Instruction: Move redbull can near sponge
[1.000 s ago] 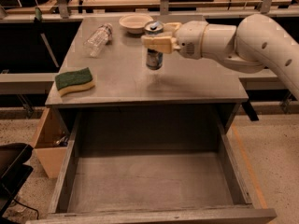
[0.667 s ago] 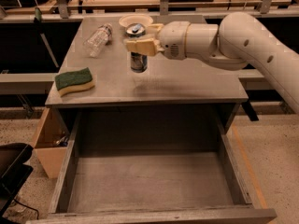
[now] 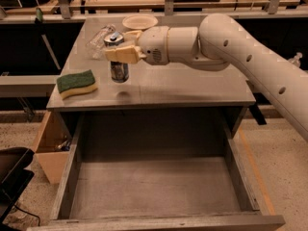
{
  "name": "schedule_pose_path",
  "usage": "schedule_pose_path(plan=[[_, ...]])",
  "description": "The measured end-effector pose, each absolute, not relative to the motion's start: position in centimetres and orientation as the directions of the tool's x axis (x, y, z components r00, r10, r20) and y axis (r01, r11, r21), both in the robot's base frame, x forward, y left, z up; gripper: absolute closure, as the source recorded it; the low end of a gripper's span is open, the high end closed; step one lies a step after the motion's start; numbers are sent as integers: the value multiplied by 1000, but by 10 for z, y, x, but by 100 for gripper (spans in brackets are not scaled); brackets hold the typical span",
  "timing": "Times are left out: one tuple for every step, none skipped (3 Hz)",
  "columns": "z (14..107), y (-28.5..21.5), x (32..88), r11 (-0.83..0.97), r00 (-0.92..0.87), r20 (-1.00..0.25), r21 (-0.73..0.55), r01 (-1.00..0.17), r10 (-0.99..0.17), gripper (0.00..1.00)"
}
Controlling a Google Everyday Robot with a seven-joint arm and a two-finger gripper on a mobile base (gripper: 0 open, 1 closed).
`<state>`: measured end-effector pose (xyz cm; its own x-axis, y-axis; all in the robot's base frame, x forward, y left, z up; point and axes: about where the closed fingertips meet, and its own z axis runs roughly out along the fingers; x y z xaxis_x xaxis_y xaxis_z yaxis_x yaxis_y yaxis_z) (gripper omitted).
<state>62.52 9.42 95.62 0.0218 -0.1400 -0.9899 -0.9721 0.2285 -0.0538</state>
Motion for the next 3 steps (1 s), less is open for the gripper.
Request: schedule_pose_path(plan=[[936, 109, 618, 183, -10, -990, -16, -983, -140, 100], [920, 118, 619, 151, -21, -992, 1, -989, -128, 100], [920, 120, 618, 147, -20, -992, 1, -989, -128, 83]])
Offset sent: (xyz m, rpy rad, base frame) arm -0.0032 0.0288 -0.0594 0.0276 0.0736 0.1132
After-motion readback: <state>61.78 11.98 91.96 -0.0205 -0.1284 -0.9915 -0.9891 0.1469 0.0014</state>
